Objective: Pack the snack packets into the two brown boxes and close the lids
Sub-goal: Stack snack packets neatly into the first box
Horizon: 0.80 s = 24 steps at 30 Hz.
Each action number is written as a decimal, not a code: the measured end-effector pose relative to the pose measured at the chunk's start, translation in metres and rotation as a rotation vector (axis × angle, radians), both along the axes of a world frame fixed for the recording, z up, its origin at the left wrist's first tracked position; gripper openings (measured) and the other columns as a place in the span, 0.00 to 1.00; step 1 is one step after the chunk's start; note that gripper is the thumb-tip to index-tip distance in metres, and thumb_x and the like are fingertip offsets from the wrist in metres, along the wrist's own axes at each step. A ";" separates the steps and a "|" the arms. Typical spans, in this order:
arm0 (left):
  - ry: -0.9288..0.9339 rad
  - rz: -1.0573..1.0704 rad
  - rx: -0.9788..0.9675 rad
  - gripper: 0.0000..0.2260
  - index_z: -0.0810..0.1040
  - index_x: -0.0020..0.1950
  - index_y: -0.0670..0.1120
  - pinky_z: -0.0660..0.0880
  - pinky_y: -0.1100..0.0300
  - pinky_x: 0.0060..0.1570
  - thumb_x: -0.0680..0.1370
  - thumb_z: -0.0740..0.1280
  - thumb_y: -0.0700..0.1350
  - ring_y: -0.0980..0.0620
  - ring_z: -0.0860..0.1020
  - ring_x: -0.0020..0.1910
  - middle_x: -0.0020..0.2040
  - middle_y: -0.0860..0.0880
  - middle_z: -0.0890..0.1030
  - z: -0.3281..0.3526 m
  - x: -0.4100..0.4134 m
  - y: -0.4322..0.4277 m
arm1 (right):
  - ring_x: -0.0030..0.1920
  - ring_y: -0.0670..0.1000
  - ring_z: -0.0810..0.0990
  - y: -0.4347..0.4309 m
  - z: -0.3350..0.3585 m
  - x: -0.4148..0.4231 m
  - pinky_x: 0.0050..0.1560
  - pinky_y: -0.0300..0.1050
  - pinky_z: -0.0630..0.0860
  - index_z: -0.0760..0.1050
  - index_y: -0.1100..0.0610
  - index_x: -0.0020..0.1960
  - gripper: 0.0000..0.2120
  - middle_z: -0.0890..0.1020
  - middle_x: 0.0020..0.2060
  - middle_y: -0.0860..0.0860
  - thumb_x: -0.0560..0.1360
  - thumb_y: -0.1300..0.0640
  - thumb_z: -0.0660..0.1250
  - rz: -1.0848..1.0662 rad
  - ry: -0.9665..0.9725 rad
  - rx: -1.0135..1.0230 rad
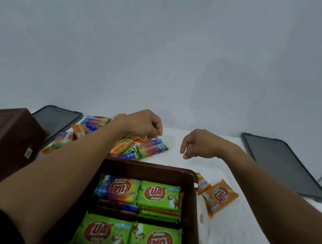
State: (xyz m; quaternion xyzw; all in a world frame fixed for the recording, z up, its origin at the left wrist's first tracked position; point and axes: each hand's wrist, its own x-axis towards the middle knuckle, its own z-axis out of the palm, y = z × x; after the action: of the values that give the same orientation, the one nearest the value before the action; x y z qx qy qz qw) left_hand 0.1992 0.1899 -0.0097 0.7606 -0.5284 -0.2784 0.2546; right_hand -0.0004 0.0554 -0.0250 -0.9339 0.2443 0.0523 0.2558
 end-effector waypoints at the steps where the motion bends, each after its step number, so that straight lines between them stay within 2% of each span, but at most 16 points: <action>1: -0.007 0.004 0.015 0.05 0.84 0.47 0.40 0.76 0.59 0.36 0.74 0.70 0.33 0.52 0.78 0.35 0.38 0.45 0.82 -0.006 0.000 -0.008 | 0.45 0.48 0.81 -0.004 -0.007 0.001 0.48 0.44 0.77 0.84 0.51 0.50 0.07 0.81 0.38 0.43 0.72 0.56 0.77 0.035 0.063 -0.023; 3: -0.031 0.008 0.038 0.05 0.84 0.45 0.41 0.75 0.59 0.34 0.74 0.71 0.34 0.51 0.77 0.35 0.36 0.46 0.82 -0.018 0.001 -0.024 | 0.48 0.49 0.79 -0.011 -0.019 0.001 0.51 0.46 0.76 0.83 0.50 0.54 0.11 0.80 0.39 0.41 0.71 0.56 0.77 0.103 0.186 -0.047; 6: -0.176 0.000 0.096 0.03 0.85 0.45 0.44 0.75 0.61 0.35 0.75 0.72 0.37 0.53 0.79 0.36 0.36 0.50 0.82 -0.039 0.001 -0.044 | 0.50 0.49 0.78 -0.018 -0.033 -0.001 0.48 0.45 0.75 0.81 0.46 0.59 0.19 0.81 0.48 0.45 0.70 0.55 0.77 0.194 0.362 -0.044; 7: -0.259 -0.016 0.128 0.02 0.85 0.45 0.45 0.77 0.60 0.39 0.74 0.73 0.40 0.52 0.81 0.40 0.38 0.51 0.83 -0.046 0.002 -0.051 | 0.51 0.49 0.77 -0.020 -0.037 -0.002 0.46 0.44 0.74 0.80 0.45 0.60 0.21 0.80 0.50 0.45 0.69 0.54 0.78 0.226 0.418 -0.051; 9: -0.457 -0.055 0.211 0.03 0.83 0.46 0.50 0.79 0.55 0.50 0.74 0.74 0.45 0.51 0.81 0.49 0.46 0.53 0.84 -0.060 0.003 -0.062 | 0.49 0.49 0.76 -0.021 -0.044 -0.004 0.41 0.42 0.71 0.77 0.44 0.63 0.27 0.77 0.46 0.42 0.67 0.51 0.80 0.283 0.507 -0.080; 10: -0.538 -0.068 0.257 0.06 0.83 0.49 0.50 0.78 0.55 0.52 0.74 0.74 0.47 0.50 0.80 0.52 0.50 0.53 0.83 -0.065 0.002 -0.066 | 0.48 0.50 0.75 -0.022 -0.048 -0.004 0.40 0.42 0.71 0.76 0.44 0.65 0.30 0.75 0.44 0.41 0.65 0.50 0.81 0.308 0.531 -0.095; 12: -0.593 -0.072 0.341 0.15 0.80 0.59 0.47 0.74 0.56 0.51 0.75 0.75 0.50 0.49 0.76 0.53 0.55 0.50 0.79 -0.075 0.001 -0.073 | 0.49 0.51 0.75 -0.024 -0.055 -0.005 0.39 0.42 0.70 0.74 0.44 0.65 0.34 0.73 0.42 0.41 0.62 0.46 0.83 0.355 0.535 -0.123; 15: -0.574 -0.055 0.429 0.25 0.74 0.67 0.44 0.74 0.54 0.54 0.75 0.76 0.53 0.45 0.76 0.58 0.63 0.46 0.77 -0.085 -0.001 -0.081 | 0.50 0.52 0.75 -0.029 -0.063 -0.004 0.38 0.44 0.71 0.73 0.45 0.64 0.35 0.74 0.47 0.44 0.61 0.44 0.82 0.413 0.502 -0.178; 18: -0.615 -0.049 0.440 0.30 0.70 0.71 0.44 0.73 0.54 0.57 0.74 0.77 0.53 0.45 0.75 0.63 0.67 0.45 0.74 -0.091 0.000 -0.084 | 0.52 0.53 0.78 -0.033 -0.069 0.000 0.47 0.49 0.79 0.73 0.47 0.62 0.34 0.78 0.52 0.47 0.60 0.42 0.82 0.455 0.489 -0.175; 20: -0.640 -0.029 0.450 0.34 0.69 0.73 0.43 0.73 0.53 0.60 0.73 0.78 0.53 0.45 0.74 0.66 0.70 0.45 0.72 -0.094 0.003 -0.083 | 0.52 0.53 0.79 -0.035 -0.071 0.003 0.52 0.52 0.80 0.74 0.48 0.59 0.33 0.80 0.53 0.49 0.60 0.43 0.83 0.465 0.498 -0.144; 22: -0.676 -0.023 0.462 0.36 0.69 0.74 0.42 0.74 0.53 0.62 0.72 0.79 0.52 0.44 0.74 0.67 0.71 0.44 0.72 -0.095 0.005 -0.082 | 0.52 0.53 0.79 -0.037 -0.073 0.006 0.53 0.52 0.80 0.73 0.50 0.55 0.30 0.80 0.52 0.50 0.60 0.46 0.83 0.478 0.496 -0.130; 24: -0.692 -0.021 0.468 0.35 0.70 0.73 0.42 0.75 0.53 0.61 0.72 0.79 0.52 0.44 0.76 0.65 0.70 0.44 0.73 -0.095 0.005 -0.082 | 0.50 0.53 0.79 -0.039 -0.074 0.008 0.50 0.50 0.78 0.71 0.52 0.51 0.27 0.81 0.50 0.51 0.62 0.49 0.83 0.466 0.480 -0.100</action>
State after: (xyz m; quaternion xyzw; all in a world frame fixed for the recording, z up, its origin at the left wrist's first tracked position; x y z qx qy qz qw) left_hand 0.2043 0.1084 -0.1045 0.8411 -0.5131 -0.1217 -0.1206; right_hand 0.0073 0.0162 -0.0987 -0.9371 0.0798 0.3157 0.1258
